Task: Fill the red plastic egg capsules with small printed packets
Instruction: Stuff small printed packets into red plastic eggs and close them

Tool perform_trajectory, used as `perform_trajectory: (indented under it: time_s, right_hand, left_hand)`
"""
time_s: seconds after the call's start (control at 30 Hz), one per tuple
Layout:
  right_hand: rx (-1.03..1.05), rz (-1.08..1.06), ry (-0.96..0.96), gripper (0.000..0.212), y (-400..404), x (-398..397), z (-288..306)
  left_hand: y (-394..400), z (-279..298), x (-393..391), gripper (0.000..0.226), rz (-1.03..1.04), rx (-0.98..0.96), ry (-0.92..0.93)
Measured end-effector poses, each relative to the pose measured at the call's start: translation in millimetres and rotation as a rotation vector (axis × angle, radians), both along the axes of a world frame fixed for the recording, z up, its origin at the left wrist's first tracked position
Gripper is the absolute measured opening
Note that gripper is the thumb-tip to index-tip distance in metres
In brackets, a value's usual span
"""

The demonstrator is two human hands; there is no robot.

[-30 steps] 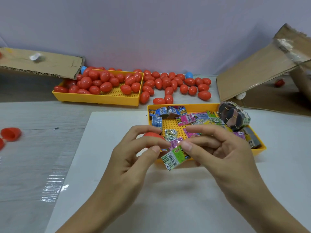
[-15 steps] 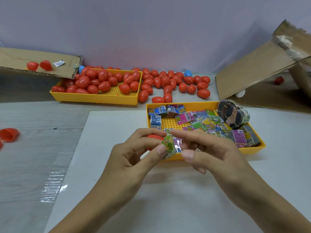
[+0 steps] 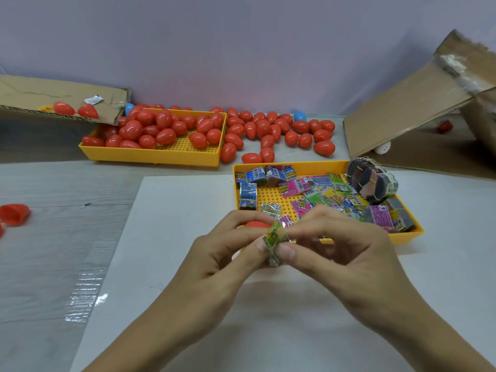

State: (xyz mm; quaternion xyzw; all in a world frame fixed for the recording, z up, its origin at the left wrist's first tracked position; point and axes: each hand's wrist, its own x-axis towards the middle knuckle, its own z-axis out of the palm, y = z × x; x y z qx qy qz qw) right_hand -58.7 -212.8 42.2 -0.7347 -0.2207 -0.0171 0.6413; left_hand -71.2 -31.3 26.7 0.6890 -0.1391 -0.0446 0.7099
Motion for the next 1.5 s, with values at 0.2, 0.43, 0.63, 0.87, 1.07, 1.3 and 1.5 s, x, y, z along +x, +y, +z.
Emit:
perform_trajectory:
  time_s: [0.2,0.43,0.63,0.87,1.07,1.3,1.5]
  right_hand:
    - [0.111,0.072,0.172,0.009,-4.0,3.2,2.7]
    - [0.124,0.050,0.259,0.017,-4.0,3.5,1.2]
    - [0.129,0.030,0.246,0.025,-2.8,3.3,0.7]
    - [0.203,0.160,0.433,0.033,-5.4,4.2,3.3]
    - [0.175,0.144,0.429,0.043,-6.2,5.3,3.3]
    - [0.202,0.121,0.327,0.015,-4.0,4.9,4.4]
    - [0.164,0.046,0.200,0.013,-1.1,1.5,1.4]
  left_hand:
    - [0.5,-2.9,2.0,0.030,0.089,-0.085,0.011]
    - [0.1,-0.5,0.4,0.022,0.158,-0.109,-0.081]
    - [-6.1,-0.5,-3.8,0.014,0.148,-0.006,-0.240]
    - [-5.0,1.6,-3.5,0.018,0.105,-0.104,-0.146]
    - [-5.0,3.7,-3.3,0.020,0.114,-0.083,-0.147]
    - [-2.8,-2.0,-1.7,0.018,0.192,0.056,-0.291]
    - [0.2,0.4,-1.1,0.014,0.205,0.051,-0.205]
